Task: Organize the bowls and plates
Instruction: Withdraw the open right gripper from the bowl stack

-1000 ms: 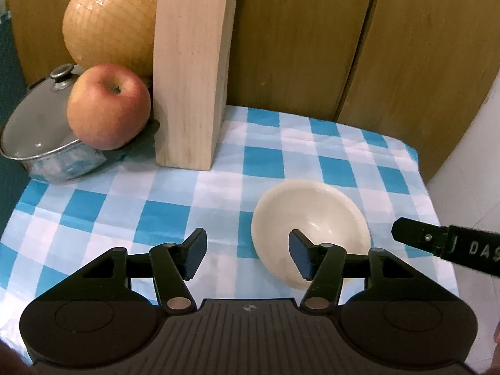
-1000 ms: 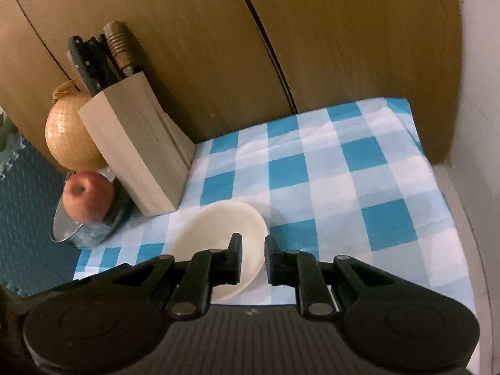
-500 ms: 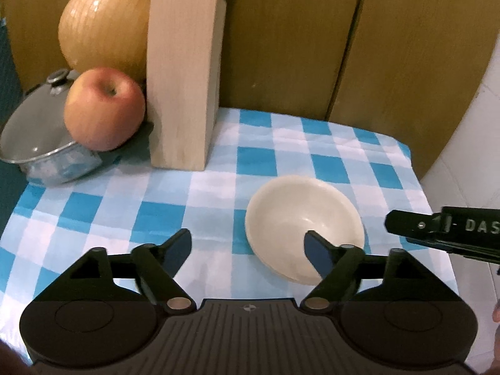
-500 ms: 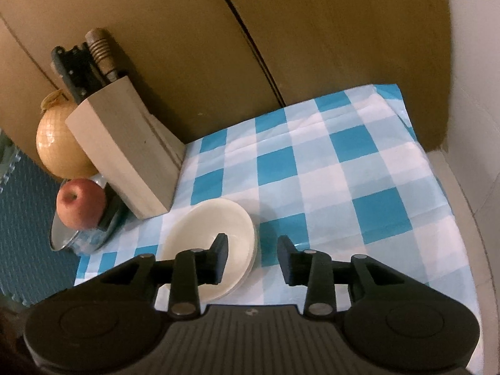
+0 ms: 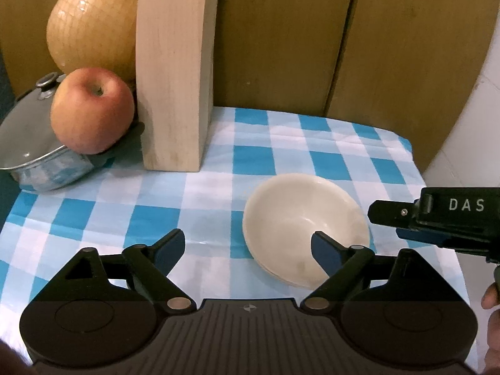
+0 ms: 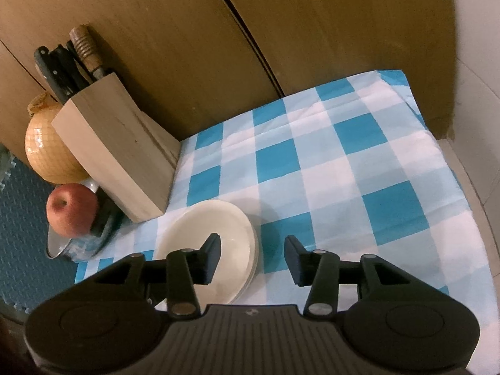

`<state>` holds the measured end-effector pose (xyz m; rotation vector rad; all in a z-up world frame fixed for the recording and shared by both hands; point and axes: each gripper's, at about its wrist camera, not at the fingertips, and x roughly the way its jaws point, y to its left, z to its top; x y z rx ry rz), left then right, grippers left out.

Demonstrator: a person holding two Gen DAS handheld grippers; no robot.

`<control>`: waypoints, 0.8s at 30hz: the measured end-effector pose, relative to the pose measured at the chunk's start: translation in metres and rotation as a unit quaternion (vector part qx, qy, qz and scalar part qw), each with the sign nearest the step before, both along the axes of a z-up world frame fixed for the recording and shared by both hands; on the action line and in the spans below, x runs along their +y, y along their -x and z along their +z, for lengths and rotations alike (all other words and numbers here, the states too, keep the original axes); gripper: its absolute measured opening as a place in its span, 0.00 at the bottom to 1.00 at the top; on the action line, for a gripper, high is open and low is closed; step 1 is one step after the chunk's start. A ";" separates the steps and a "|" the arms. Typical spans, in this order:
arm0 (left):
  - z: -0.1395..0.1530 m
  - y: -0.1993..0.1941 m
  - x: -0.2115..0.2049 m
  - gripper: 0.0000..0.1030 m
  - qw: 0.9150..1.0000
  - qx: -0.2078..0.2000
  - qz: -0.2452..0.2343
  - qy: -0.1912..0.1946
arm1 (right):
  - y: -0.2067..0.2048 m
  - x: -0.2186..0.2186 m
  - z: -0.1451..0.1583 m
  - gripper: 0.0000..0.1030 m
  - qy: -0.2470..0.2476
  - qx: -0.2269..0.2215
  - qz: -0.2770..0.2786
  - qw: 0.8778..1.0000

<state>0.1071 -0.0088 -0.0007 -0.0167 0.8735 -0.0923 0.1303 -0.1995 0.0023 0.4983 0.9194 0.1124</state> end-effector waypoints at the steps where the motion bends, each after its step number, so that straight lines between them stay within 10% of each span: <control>1: -0.001 -0.001 0.000 0.89 1.000 0.001 0.000 0.000 | -0.001 0.001 -0.001 0.38 0.001 0.001 0.000 1.000; 24: -0.029 -0.026 0.000 0.89 0.999 0.019 -0.012 -0.034 | -0.026 0.013 -0.027 0.39 0.006 0.033 0.015 0.999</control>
